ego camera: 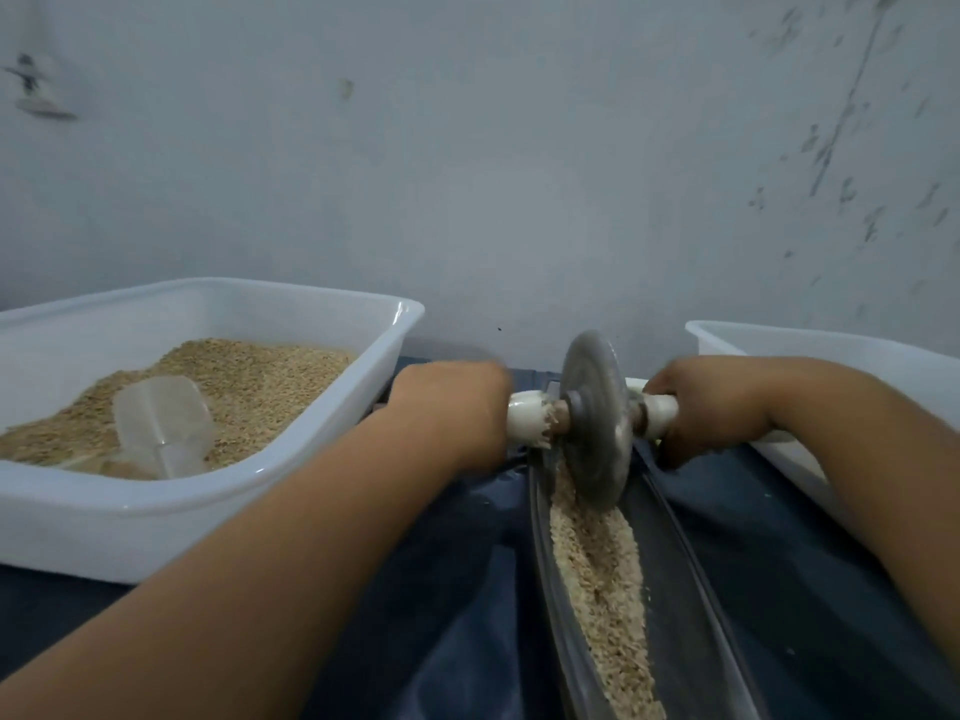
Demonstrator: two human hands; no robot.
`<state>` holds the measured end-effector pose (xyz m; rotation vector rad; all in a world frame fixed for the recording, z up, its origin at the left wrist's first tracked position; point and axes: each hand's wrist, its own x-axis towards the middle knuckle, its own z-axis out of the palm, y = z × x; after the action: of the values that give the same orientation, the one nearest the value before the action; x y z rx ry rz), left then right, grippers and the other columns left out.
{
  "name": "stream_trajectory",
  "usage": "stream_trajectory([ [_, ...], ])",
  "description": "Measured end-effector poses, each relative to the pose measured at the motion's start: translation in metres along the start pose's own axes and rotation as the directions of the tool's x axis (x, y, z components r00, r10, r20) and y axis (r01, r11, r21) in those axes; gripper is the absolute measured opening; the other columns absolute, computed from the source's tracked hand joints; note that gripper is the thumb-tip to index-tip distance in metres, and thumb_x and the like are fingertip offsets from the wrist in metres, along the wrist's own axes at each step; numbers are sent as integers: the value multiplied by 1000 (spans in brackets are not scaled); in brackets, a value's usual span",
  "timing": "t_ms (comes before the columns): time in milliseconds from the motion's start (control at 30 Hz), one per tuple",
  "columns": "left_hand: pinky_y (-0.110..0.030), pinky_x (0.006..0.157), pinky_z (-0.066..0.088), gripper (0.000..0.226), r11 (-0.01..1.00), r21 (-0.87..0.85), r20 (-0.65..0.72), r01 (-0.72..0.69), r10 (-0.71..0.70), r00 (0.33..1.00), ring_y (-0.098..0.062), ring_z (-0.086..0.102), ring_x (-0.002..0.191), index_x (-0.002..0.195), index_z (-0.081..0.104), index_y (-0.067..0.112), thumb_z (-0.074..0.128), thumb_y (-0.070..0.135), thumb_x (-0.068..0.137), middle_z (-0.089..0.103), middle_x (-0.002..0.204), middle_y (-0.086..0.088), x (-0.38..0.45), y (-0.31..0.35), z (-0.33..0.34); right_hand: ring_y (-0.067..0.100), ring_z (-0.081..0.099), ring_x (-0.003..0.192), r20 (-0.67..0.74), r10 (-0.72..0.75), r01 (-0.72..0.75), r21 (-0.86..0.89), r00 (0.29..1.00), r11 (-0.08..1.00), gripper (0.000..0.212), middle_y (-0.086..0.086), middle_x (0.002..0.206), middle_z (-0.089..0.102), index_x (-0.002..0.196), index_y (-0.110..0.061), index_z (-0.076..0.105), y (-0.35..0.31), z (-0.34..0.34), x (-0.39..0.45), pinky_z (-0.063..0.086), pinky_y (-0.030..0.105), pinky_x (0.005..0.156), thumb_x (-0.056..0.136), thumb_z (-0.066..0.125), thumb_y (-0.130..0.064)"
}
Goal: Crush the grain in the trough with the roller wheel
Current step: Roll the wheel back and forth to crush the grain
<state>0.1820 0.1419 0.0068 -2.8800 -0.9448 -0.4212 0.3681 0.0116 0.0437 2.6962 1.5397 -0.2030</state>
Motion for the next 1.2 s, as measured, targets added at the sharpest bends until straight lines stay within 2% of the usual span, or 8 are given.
stream_trajectory([
  [100, -34, 74, 48, 28, 999, -47, 136, -15, 22, 990, -19, 59, 79, 93, 54, 28, 73, 30, 72, 55, 77, 6, 1, -6, 0, 14, 66, 70, -145, -13, -3, -110, 989, 994, 14, -5, 73, 68, 74, -28, 62, -1, 12, -11, 56, 34, 70, 65, 73, -28],
  [267, -29, 64, 45, 30, 994, -93, 326, -56, 83, 942, -13, 59, 72, 91, 56, 28, 78, 25, 70, 59, 80, 5, -4, -9, -11, 8, 59, 68, -223, -41, 8, -146, 974, 989, 11, -9, 70, 61, 68, -30, 55, -4, 30, -38, 51, 30, 64, 69, 65, -33],
  [367, -32, 69, 52, 32, 993, -85, 393, -83, 110, 913, -17, 65, 76, 97, 59, 24, 78, 23, 70, 65, 87, 0, -6, -6, -13, 8, 60, 67, -177, -14, -1, -85, 984, 996, 11, -9, 68, 63, 69, -37, 57, 1, 37, -49, 51, 29, 62, 66, 67, -34],
  [667, -32, 66, 41, 25, 999, 40, -49, -29, 31, 998, -20, 51, 71, 88, 47, 29, 68, 24, 75, 45, 69, 6, -1, 0, -6, 16, 65, 79, -124, -1, 4, 24, 992, 1000, 21, -3, 79, 68, 73, -28, 62, 2, 9, -7, 52, 36, 77, 68, 81, -20],
  [733, -32, 65, 38, 26, 999, 38, -66, -24, 26, 997, -20, 49, 69, 88, 46, 29, 68, 23, 75, 44, 68, 6, 0, 0, -5, 17, 65, 78, -127, 8, -3, 36, 992, 999, 21, -4, 79, 68, 73, -28, 63, 3, 11, -5, 53, 37, 77, 66, 82, -20],
  [1000, -36, 79, 52, 36, 996, -57, 288, -66, 79, 954, -21, 63, 84, 105, 60, 23, 76, 27, 73, 62, 89, 2, -7, -5, -17, 13, 60, 77, -251, 10, -26, -61, 968, 998, 14, -9, 77, 62, 74, -31, 58, 1, 38, -34, 52, 31, 71, 69, 70, -34],
  [1133, -25, 59, 53, 33, 991, -87, 472, -97, 127, 873, -16, 65, 63, 102, 64, 19, 75, 19, 71, 69, 80, -2, -10, -5, -24, 10, 62, 68, -174, 42, -47, -22, 984, 999, 23, -9, 73, 65, 79, -33, 58, 5, 49, -54, 45, 26, 57, 58, 65, -39],
  [1200, -26, 60, 51, 32, 990, -55, 450, -127, 138, 882, -15, 63, 64, 99, 64, 19, 76, 22, 70, 68, 80, -1, -8, -3, -23, 10, 62, 67, -154, 47, -43, 27, 987, 999, 25, -10, 72, 65, 78, -34, 58, 10, 56, -57, 46, 27, 57, 54, 61, -40],
])
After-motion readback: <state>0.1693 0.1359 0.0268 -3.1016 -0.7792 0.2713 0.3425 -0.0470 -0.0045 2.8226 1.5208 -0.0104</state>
